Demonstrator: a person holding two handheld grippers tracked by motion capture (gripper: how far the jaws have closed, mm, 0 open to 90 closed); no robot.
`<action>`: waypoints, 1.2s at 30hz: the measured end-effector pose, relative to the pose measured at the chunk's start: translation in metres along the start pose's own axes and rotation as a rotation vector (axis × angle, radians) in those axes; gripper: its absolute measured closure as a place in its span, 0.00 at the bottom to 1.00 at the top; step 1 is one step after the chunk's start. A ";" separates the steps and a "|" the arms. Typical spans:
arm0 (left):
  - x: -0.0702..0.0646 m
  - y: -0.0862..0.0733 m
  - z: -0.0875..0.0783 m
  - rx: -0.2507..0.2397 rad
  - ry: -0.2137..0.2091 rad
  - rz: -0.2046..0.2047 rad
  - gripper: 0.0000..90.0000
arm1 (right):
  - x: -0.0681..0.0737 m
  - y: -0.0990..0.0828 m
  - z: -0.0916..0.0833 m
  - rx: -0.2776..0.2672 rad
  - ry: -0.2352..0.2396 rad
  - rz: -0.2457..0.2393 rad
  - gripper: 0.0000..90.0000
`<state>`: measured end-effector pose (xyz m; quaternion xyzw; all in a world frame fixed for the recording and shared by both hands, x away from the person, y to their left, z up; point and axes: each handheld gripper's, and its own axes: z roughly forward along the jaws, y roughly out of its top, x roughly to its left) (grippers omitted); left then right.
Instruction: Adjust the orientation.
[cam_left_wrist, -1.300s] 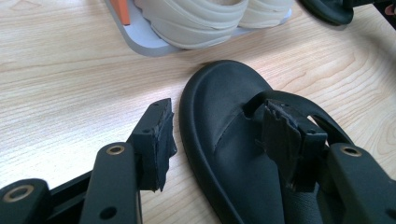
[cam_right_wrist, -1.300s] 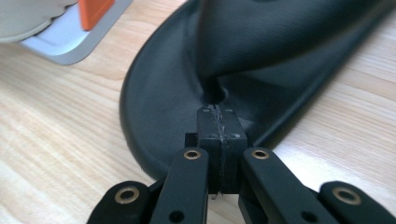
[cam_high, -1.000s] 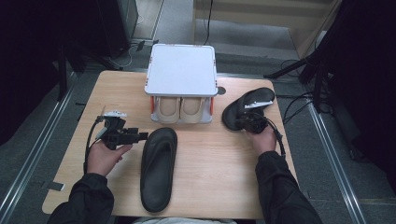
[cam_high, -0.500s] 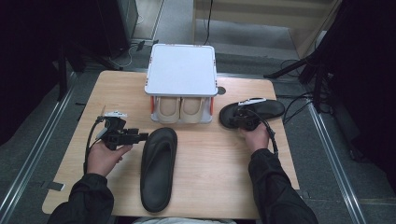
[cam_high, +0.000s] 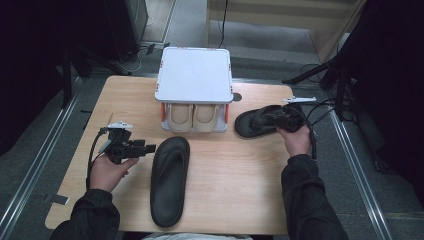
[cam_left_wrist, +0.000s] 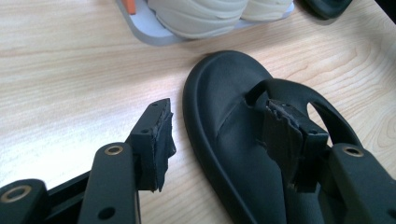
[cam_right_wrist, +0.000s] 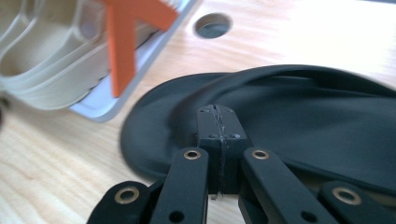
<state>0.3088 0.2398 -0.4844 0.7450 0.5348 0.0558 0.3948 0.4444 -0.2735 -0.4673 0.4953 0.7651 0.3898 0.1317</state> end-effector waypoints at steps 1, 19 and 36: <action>0.000 -0.001 0.000 0.003 -0.004 -0.005 0.47 | -0.006 0.000 -0.002 -0.008 -0.008 0.005 1.00; 0.001 -0.015 -0.010 -0.002 0.018 -0.014 0.47 | -0.071 -0.008 0.015 0.076 -0.149 0.081 1.00; 0.002 -0.005 -0.005 -0.006 -0.004 0.002 0.46 | -0.048 -0.024 0.001 0.115 -0.121 0.060 1.00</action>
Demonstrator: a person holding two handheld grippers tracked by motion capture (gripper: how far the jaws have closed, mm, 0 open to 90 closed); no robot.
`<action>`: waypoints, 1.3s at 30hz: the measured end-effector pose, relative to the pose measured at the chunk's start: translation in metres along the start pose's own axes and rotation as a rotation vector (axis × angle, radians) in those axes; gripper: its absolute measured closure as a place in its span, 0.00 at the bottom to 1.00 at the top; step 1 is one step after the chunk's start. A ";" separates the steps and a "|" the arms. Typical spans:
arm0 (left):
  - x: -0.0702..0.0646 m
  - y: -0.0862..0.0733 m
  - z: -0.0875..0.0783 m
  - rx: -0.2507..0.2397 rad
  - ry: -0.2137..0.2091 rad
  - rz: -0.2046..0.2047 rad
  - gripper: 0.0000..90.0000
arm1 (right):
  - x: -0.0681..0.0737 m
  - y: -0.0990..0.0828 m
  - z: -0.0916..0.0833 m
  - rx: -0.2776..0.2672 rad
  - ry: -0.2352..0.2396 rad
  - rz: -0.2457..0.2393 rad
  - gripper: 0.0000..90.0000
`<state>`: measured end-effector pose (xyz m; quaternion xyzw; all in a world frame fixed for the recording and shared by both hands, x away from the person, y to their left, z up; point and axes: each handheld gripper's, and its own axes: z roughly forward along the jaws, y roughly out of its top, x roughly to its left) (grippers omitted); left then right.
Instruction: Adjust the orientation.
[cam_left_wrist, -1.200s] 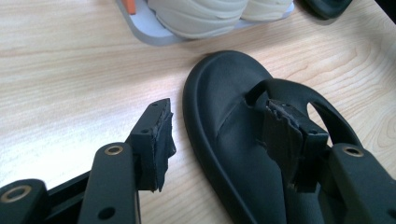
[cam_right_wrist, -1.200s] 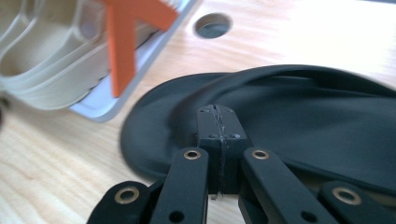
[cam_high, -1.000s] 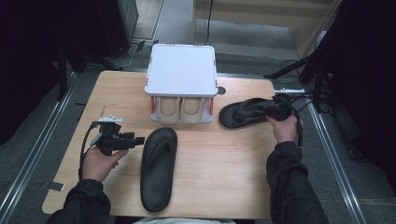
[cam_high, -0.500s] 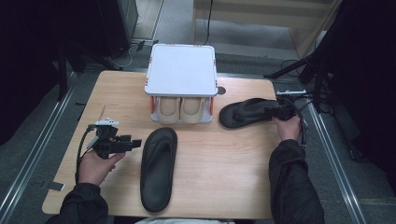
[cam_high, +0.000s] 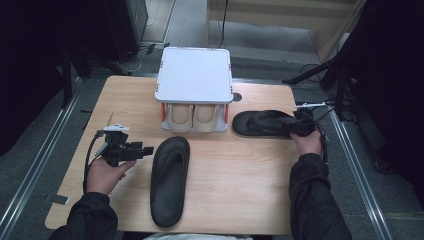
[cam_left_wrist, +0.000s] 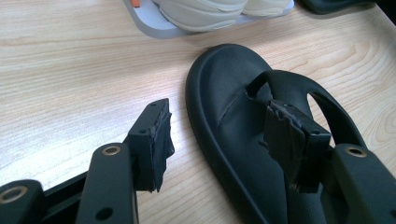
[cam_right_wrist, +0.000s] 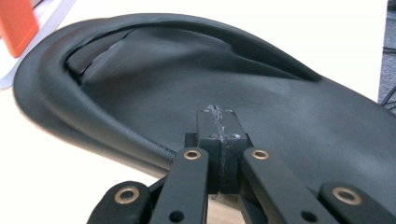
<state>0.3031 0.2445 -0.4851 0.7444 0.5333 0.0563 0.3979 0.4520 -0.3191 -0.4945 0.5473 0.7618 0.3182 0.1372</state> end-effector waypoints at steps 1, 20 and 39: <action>0.000 0.001 0.001 -0.005 0.000 0.000 0.46 | 0.003 -0.001 -0.001 0.004 0.001 -0.004 1.00; 0.003 0.010 0.003 -0.003 -0.022 0.009 0.46 | 0.047 -0.025 -0.013 0.052 0.081 -0.043 1.00; 0.003 0.012 0.004 0.006 -0.029 0.004 0.45 | 0.088 -0.033 -0.012 0.084 0.144 -0.096 1.00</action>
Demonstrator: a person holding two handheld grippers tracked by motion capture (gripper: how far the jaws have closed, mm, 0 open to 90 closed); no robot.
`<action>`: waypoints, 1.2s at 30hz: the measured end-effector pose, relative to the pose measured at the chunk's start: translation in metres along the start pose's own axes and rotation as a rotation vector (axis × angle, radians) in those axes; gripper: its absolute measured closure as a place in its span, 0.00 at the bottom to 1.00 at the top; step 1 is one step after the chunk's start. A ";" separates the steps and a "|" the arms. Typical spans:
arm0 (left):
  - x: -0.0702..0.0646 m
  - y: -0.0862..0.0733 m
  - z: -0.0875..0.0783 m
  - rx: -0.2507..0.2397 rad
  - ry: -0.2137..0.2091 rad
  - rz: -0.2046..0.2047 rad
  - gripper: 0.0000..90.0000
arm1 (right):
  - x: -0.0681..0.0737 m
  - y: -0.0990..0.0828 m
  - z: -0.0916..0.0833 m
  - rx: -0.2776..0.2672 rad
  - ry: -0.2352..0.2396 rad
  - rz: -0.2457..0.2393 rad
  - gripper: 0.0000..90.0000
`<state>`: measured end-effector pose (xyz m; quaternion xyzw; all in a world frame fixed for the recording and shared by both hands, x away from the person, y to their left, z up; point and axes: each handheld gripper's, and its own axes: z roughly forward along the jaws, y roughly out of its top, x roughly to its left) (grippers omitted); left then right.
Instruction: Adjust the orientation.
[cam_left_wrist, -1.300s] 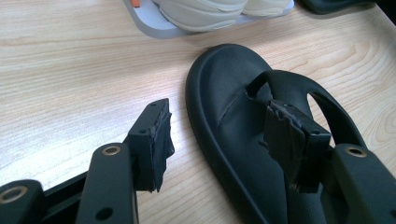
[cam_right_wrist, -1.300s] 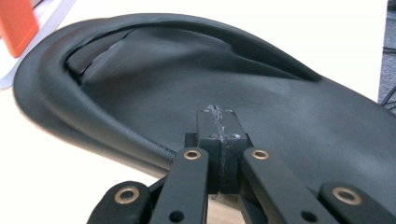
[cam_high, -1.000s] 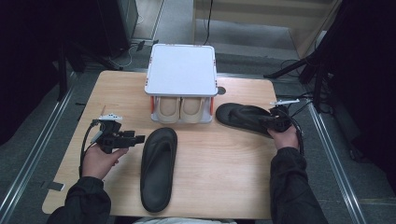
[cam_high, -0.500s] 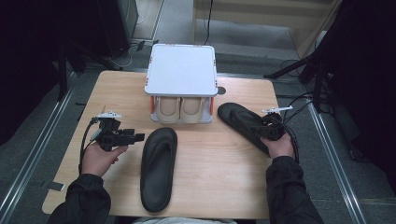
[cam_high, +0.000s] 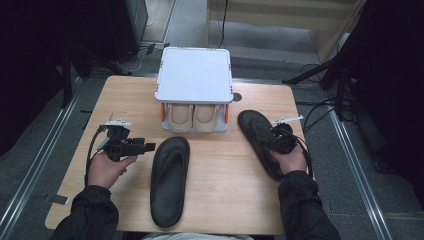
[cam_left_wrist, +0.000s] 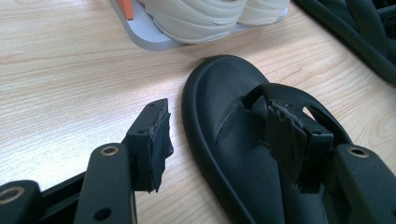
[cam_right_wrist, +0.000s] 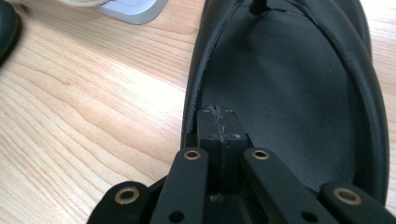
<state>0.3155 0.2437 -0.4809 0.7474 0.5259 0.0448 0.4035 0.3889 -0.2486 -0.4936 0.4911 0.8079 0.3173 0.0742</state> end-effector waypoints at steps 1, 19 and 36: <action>0.000 0.000 0.000 0.000 0.000 0.000 0.45 | 0.001 0.000 0.000 0.001 0.001 -0.001 1.00; 0.000 0.001 0.002 0.008 0.001 0.004 0.45 | 0.021 0.012 0.015 -0.023 0.015 -0.014 1.00; 0.000 0.001 0.003 0.018 0.000 0.009 0.45 | 0.012 0.012 -0.014 -0.122 0.023 0.005 0.78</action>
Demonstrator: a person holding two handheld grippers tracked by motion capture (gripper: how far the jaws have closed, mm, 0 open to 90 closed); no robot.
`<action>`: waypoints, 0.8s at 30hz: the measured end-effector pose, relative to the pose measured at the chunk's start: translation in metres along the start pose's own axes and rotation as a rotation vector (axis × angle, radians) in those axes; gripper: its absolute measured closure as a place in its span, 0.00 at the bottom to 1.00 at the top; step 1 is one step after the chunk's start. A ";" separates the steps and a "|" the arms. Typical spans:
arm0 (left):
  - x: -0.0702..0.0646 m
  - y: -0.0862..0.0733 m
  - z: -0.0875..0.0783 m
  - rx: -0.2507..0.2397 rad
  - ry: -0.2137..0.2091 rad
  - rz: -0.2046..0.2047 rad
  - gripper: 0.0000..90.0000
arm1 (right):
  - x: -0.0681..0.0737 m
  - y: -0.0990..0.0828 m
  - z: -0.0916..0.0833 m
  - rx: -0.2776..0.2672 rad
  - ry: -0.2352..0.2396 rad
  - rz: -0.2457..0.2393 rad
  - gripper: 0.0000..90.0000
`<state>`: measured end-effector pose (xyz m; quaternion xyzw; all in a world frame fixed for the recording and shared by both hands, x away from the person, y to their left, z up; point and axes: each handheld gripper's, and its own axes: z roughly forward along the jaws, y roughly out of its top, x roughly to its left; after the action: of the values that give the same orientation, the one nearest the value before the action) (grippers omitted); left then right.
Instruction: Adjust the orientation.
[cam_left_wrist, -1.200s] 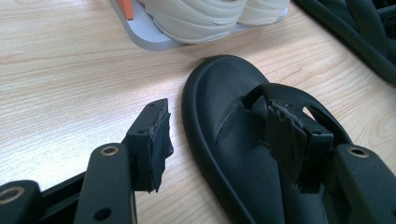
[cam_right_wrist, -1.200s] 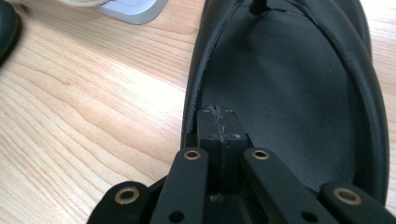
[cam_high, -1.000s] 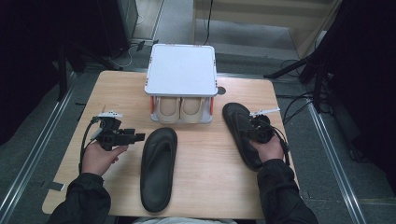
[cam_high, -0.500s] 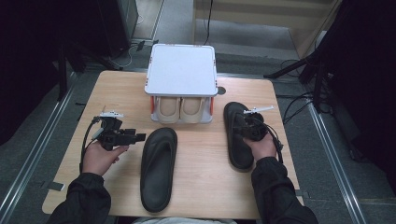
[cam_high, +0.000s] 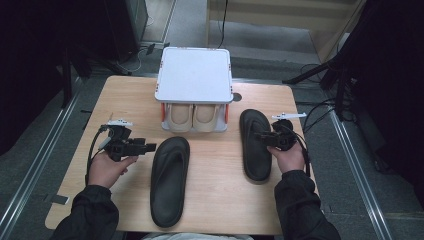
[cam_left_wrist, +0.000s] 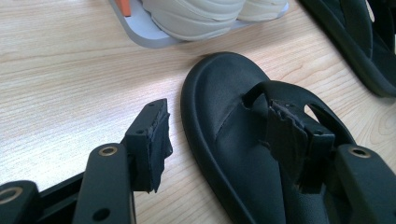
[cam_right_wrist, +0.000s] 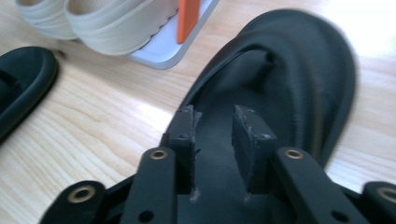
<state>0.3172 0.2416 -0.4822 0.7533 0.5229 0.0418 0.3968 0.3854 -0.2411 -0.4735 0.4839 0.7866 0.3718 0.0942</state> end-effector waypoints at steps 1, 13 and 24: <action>0.000 0.000 0.000 -0.002 0.002 -0.001 0.44 | -0.001 0.000 -0.003 -0.005 -0.012 -0.004 0.77; 0.001 0.000 0.001 0.011 0.003 0.001 0.44 | -0.024 -0.005 -0.016 -0.046 -0.079 0.041 0.70; -0.002 0.002 0.006 0.015 -0.001 0.000 0.44 | -0.037 -0.011 -0.006 -0.009 -0.079 0.079 0.69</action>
<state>0.3208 0.2367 -0.4847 0.7562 0.5231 0.0373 0.3912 0.3940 -0.2772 -0.4844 0.5283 0.7610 0.3593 0.1127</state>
